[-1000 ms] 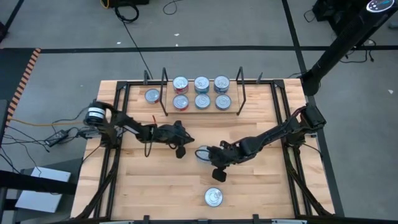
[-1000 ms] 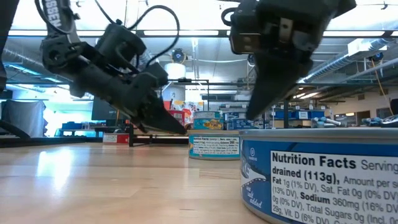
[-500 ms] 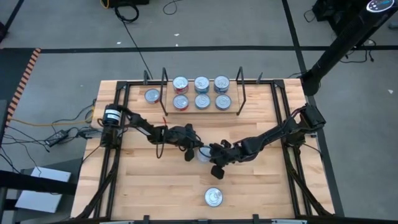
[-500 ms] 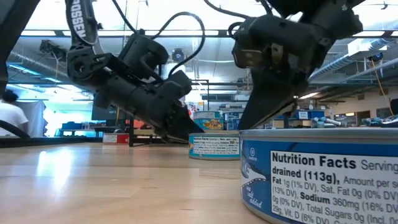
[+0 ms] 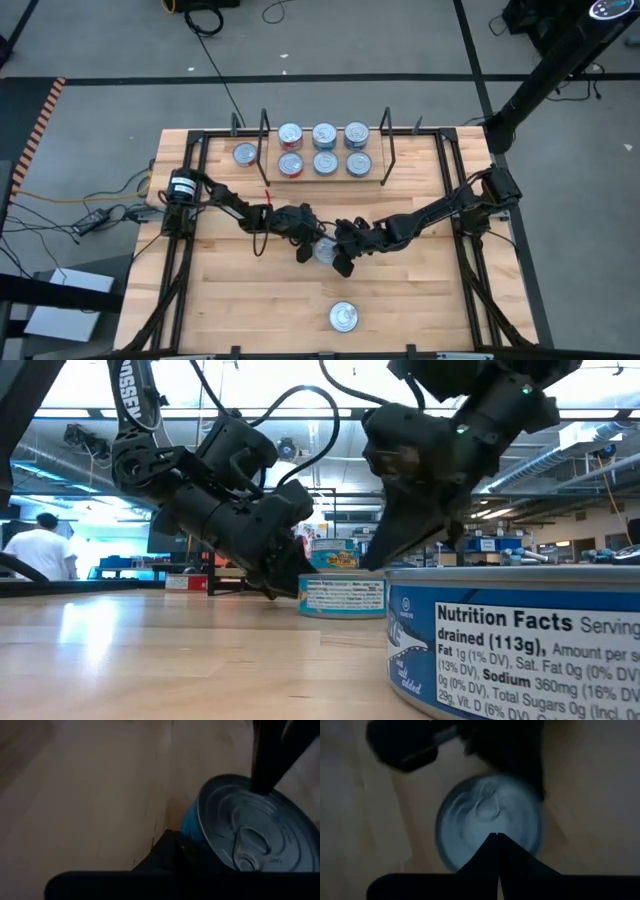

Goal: Stack canned seafood by type on shelf
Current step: Stack the light blue tuna can on top of the other light blue tuna can

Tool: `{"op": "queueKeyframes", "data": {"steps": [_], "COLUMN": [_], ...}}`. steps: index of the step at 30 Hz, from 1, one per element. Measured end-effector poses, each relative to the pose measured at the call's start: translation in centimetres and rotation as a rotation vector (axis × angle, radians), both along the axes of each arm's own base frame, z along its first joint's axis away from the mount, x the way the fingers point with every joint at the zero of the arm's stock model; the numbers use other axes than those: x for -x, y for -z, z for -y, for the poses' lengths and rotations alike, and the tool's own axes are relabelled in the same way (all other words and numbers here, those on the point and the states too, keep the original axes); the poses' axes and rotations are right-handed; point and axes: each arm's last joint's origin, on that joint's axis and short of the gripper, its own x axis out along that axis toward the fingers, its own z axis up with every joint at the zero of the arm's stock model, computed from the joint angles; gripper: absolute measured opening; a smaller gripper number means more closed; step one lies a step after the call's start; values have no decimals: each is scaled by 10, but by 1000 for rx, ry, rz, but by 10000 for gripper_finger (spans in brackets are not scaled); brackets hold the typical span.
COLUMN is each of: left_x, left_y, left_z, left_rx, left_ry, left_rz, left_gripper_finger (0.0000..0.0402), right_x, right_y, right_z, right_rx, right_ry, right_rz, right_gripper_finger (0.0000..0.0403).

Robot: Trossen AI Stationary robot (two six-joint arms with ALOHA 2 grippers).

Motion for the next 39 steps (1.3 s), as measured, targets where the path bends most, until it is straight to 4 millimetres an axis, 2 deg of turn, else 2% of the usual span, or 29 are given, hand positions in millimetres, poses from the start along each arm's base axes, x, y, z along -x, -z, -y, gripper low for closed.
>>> {"op": "queueKeyframes", "data": {"steps": [6,12,16,29,39], "left_x": [0,1,1,0,0], "left_y": [0,1,1,-1,-2], "left_z": [7,9,9,8,9], "left_rx": [5,2,1,23,45], "left_ry": [28,32,29,11,0], "left_rz": [-6,-24,-21,5,12], "left_gripper_finger": [5,5,5,5,5], "right_x": [-7,-4,3,1,-5], "right_y": [-9,-12,-9,-9,20], "right_z": [-2,-23,-30,-25,-30], "right_rx": [2,-3,15,77,68], "right_ry": [-5,-226,-280,-324,-400], "right_rz": [33,17,-33,-35,-84], "right_gripper_finger": [9,9,9,9,9]}}
